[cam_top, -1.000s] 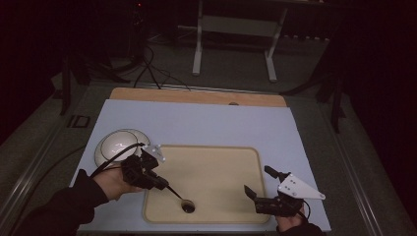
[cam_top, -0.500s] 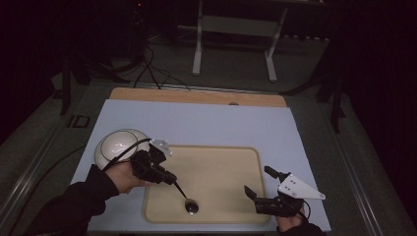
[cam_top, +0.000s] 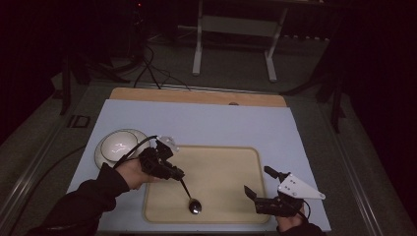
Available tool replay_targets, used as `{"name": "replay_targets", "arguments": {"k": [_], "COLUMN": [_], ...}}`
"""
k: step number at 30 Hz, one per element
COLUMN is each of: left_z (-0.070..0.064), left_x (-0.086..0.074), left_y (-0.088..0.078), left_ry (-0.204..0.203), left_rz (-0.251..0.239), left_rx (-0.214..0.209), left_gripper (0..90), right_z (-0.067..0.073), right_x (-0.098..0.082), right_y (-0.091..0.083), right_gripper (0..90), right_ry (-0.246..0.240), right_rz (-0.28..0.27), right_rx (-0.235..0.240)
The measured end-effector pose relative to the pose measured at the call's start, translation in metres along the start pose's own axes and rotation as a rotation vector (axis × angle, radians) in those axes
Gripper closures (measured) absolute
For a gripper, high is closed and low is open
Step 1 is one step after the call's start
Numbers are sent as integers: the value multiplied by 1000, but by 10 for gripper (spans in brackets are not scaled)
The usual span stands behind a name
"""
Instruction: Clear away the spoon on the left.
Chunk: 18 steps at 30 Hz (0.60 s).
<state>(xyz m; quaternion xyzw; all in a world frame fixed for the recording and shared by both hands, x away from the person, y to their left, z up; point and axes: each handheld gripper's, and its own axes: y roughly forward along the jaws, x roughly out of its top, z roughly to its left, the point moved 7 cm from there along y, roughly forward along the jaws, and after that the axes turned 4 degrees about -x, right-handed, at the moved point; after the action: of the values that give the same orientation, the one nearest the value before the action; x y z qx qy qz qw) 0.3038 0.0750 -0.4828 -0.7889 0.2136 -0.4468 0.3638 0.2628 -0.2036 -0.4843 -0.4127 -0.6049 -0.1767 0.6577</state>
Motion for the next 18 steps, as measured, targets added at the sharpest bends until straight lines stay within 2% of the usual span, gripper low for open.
{"name": "replay_targets", "arguments": {"k": [5,11,18], "left_z": [4,8,16], "left_x": [4,10,15], "left_y": [4,9,17], "left_ry": [-22,-23,-57], "left_rz": [-24,-56,-100], "left_rx": [-12,-2,7], "left_gripper": [834,824,826], "right_z": [-1,-1,-1], "right_x": [0,0,0], "right_y": [0,0,0], "right_gripper": [109,109,109], "right_ry": [4,6,6], "right_rz": [-1,-2,-1], "right_rx": [1,3,4]}}
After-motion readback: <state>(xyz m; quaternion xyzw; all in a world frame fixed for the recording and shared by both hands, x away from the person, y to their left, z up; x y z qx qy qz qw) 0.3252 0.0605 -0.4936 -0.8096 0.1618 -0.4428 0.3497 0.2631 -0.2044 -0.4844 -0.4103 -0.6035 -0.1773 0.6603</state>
